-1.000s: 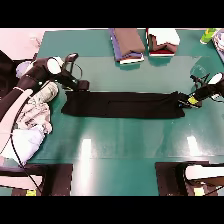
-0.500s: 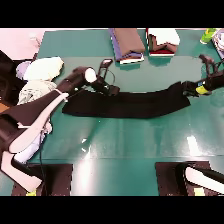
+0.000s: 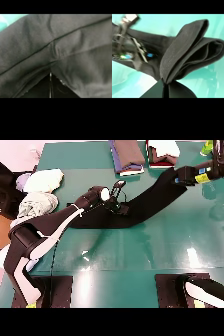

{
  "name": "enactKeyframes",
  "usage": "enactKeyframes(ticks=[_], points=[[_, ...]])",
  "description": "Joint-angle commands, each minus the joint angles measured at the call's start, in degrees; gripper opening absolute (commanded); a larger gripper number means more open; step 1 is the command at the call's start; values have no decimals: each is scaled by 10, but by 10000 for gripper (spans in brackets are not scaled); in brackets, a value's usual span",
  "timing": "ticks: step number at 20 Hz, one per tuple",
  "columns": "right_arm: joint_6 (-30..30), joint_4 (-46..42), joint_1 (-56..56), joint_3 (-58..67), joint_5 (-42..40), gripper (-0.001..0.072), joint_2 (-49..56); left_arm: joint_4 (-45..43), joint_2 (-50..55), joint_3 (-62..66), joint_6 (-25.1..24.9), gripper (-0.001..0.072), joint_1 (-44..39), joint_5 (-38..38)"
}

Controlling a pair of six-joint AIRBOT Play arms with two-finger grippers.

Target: Fold the shirts.

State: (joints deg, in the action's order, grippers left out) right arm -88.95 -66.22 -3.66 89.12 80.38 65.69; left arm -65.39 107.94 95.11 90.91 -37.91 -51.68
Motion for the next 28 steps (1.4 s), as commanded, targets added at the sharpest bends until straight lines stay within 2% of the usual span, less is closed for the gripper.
enactKeyframes(ticks=[1,5,8,12,14,20,21,22,23,26,28], points=[[-22,7,-52,64,5,16,31,1,4,2,-14,23,-2,-13],[-36,7,-100,114,7,16,75,-8,-8,8,-13,23,19,-24],[-47,7,-133,140,-12,16,100,-71,-68,9,8,23,64,-31],[-51,14,-206,161,-83,16,140,-181,-183,9,5,24,156,-80],[-51,52,-248,183,-121,17,180,-230,-246,9,5,25,208,-97],[-50,65,-391,281,-277,21,378,-247,-387,9,5,25,323,-110],[-40,66,-404,295,-317,53,412,-247,-398,9,5,24,329,-116],[-38,67,-414,299,-354,245,439,-249,-406,9,3,25,330,-127],[-38,67,-418,295,-370,376,451,-253,-412,9,0,24,330,-138],[-38,44,-397,243,-341,381,417,-253,-413,9,-14,24,330,-175],[-46,-21,-362,192,-286,381,365,-251,-413,9,-14,25,330,-190]])
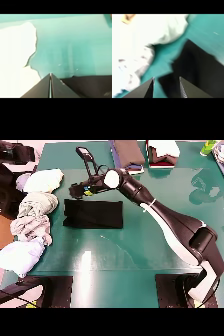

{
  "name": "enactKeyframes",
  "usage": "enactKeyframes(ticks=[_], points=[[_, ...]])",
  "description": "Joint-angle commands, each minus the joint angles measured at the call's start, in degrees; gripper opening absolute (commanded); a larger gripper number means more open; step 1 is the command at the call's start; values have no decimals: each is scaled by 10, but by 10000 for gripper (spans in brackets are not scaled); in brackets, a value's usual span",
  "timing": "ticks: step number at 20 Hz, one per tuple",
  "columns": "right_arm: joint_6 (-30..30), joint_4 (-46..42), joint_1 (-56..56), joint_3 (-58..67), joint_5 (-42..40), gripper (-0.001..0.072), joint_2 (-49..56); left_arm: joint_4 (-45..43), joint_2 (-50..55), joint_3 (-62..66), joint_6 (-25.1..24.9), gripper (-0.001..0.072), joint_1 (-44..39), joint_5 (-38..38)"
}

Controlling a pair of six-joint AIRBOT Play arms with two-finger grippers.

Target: Fold the shirts.

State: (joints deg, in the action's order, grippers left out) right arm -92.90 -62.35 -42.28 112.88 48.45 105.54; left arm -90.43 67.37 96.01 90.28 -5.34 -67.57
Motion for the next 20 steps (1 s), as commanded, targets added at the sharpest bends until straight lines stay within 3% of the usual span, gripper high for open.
enactKeyframes(ticks=[1,5,6,8,11,16,20], points=[[-10,-88,44,-73,63,381,-61,8,-7,0,-7,24,4,-33],[-72,-168,131,-198,177,382,-152,61,-4,0,-8,24,4,-22],[-83,-172,149,-223,191,413,-163,71,-2,0,-8,24,4,-15],[-97,-167,174,-270,199,660,-172,78,5,0,-11,24,-4,-11],[-151,-155,178,-309,201,664,-158,82,20,-2,-24,24,-32,-12],[-154,-19,172,-311,147,643,-92,82,42,-9,-38,24,-79,-15],[-172,-17,151,-309,106,607,-64,83,48,-9,-39,24,-89,-21]])
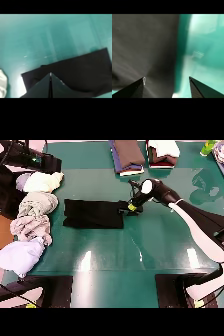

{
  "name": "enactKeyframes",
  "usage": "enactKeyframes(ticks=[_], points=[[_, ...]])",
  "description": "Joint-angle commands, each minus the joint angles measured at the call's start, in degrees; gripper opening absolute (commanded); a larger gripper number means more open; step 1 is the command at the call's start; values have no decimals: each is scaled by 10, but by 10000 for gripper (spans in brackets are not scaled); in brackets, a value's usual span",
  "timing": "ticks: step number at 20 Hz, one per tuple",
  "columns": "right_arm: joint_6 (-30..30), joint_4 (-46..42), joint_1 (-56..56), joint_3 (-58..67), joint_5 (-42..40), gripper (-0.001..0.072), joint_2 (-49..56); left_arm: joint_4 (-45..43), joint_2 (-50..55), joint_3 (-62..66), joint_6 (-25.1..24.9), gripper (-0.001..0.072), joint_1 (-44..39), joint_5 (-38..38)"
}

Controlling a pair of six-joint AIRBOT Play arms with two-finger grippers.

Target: Fold the shirts.

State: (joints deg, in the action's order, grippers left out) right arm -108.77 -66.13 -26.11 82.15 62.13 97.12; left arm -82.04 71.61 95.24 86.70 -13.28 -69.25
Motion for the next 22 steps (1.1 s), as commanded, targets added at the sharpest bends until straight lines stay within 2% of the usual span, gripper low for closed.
enactKeyframes(ticks=[1,3,4,7,10,13,17,22], points=[[-13,21,-16,-2,-36,583,27,-2,5,-1,-3,24,-10,-5],[-13,21,-21,-2,-37,571,40,-1,5,-1,-3,25,-10,-5],[-13,18,-25,-2,-38,496,45,-1,5,-1,-3,25,-10,-8],[15,14,-28,-2,-90,32,38,-1,5,-1,-3,24,-10,-14],[21,-36,-7,-2,-106,19,-6,3,5,-1,-2,23,-12,-11],[21,-133,67,-2,-56,18,-85,-7,5,-1,-2,23,-51,-1],[34,-259,217,-2,54,19,-185,-7,6,-1,-2,24,-114,14],[97,-284,455,-22,102,19,-269,-5,5,-1,1,24,-129,27]])
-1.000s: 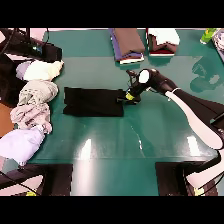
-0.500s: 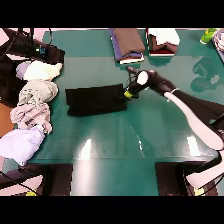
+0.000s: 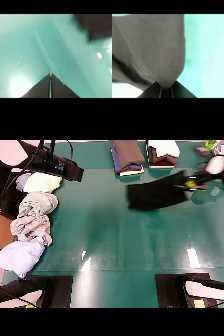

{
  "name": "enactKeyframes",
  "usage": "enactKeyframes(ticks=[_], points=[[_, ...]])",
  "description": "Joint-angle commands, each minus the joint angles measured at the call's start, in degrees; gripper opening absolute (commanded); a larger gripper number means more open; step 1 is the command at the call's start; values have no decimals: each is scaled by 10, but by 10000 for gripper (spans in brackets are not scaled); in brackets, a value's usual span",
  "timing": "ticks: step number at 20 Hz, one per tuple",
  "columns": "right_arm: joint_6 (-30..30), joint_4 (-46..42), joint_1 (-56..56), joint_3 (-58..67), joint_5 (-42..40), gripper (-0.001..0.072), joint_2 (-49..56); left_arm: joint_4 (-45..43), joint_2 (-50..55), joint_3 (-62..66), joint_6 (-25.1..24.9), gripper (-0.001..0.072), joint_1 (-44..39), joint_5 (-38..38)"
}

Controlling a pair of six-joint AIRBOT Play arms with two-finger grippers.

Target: Fold the shirts.

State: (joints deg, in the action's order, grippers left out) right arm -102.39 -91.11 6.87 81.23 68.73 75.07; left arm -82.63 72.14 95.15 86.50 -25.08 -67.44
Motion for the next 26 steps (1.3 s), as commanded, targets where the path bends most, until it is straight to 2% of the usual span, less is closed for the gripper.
enactKeyframes(ticks=[1,4,7,13,16,17,18,19,21,24,26], points=[[35,-34,173,-31,30,19,-63,1,0,0,5,24,-11,9],[45,-31,313,-98,16,19,-102,2,0,0,13,24,-11,10],[70,-29,403,-160,10,19,-115,2,0,0,18,24,-11,10],[71,-37,453,-218,0,19,-115,2,0,0,17,24,-11,8],[72,-83,454,-216,2,30,-115,2,0,0,17,25,-11,8],[71,-111,454,-211,2,173,-115,2,0,0,17,24,-11,8],[71,-137,454,-199,2,450,-115,2,0,0,17,24,-11,8],[71,-148,454,-181,3,525,-115,2,0,0,17,24,-11,8],[68,-114,446,-132,3,524,-115,2,0,0,17,24,-11,9],[69,44,386,-77,23,523,-116,2,0,0,17,25,-11,9],[70,110,299,-77,34,523,-117,2,0,0,17,25,-11,8]])
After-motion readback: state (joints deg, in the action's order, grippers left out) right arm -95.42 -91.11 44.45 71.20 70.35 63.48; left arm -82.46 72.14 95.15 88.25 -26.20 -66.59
